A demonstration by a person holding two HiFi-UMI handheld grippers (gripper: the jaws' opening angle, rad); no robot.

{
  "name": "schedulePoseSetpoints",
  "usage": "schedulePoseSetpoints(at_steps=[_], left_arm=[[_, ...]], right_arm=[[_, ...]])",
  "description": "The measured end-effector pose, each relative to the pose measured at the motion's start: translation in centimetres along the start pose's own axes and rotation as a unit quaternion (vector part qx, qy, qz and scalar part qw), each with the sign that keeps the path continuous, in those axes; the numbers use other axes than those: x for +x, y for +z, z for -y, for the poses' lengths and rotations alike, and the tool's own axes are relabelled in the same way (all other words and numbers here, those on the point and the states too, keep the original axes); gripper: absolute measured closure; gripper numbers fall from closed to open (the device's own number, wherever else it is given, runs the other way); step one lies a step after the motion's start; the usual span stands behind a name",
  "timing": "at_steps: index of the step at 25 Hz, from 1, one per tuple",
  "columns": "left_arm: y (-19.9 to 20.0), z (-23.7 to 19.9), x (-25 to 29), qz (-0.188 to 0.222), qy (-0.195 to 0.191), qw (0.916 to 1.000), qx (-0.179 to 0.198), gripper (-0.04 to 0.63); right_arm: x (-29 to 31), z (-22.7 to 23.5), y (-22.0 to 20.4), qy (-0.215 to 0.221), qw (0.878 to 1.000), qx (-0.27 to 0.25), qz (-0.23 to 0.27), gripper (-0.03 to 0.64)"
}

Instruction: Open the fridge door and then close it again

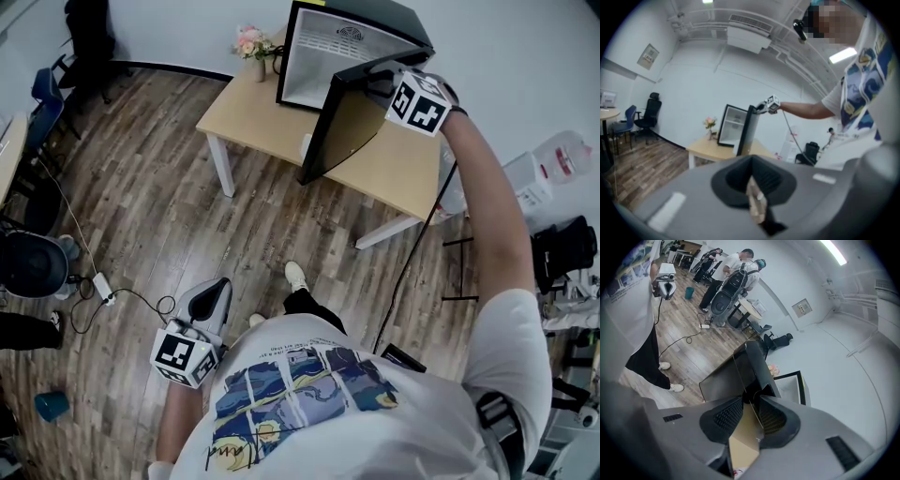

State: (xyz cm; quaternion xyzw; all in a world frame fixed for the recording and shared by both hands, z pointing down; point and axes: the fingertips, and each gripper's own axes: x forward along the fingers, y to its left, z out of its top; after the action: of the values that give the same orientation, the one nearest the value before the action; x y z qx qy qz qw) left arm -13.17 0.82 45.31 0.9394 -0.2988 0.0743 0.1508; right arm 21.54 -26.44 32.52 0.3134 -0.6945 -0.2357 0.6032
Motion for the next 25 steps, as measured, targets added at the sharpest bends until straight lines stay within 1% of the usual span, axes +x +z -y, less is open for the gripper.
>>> schedulePoseSetpoints(at_steps=[18,25], left_arm=[[-0.4,0.8,0.5,-0.006,-0.019,0.9998,0.003,0.588],[-0.4,0.9,1.1,-0.010,-0.027,0.9996,0.005,0.588]], right_arm=[[-3.1,-2.7,-2.3,0.003,1.000,-0.028,-0.006,0.528],[-4.3,-3.7,-3.5,0.006,0.999,-0.046,-0.011,0.528]])
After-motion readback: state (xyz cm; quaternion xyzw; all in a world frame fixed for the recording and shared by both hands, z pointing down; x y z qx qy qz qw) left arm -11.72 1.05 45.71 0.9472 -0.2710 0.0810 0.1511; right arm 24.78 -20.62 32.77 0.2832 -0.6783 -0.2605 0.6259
